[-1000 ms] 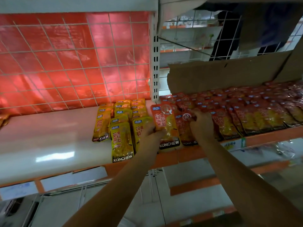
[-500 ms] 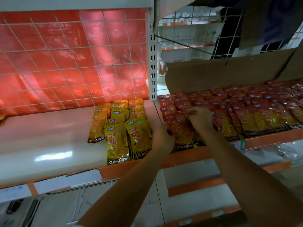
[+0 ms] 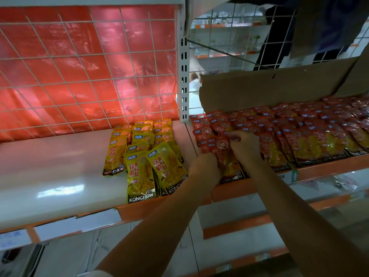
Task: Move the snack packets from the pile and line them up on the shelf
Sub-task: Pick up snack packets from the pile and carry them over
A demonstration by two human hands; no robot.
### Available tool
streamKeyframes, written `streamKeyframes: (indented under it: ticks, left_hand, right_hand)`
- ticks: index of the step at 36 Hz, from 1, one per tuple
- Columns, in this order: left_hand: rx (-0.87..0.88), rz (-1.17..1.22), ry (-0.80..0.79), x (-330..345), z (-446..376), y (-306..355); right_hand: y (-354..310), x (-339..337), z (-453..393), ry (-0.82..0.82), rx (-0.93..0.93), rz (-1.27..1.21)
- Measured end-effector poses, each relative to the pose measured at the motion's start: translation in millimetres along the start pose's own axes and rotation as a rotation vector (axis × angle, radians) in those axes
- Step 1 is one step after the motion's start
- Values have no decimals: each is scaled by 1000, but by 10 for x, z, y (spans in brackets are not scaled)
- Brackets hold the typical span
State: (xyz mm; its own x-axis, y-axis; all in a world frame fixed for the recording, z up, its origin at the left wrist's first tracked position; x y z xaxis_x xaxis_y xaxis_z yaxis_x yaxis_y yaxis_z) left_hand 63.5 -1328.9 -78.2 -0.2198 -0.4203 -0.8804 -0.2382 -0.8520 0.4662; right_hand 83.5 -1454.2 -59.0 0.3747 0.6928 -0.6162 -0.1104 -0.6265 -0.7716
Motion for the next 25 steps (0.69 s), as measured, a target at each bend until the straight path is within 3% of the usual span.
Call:
streamKeyframes:
  ticks: [18,25]
  left_hand:
    - [84,-80,-21,-47,62,13]
    - [158,-137,19,-294,200,-22]
  right_hand:
    - [-65,-40,105,49,29,96]
    - [-416,39,236,78,-173,216]
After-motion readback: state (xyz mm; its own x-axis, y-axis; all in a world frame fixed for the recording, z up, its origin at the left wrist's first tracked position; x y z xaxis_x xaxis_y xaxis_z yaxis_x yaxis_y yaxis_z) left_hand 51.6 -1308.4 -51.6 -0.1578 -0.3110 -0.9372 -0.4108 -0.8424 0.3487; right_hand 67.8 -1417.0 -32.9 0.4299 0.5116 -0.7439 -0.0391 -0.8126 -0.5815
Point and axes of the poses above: each hand's wrist, its own z-axis away from the middle knuckle, its own x-axis out of the palm, y = z × x, the point moved 7 cm from there along -z, towards the middle knuckle
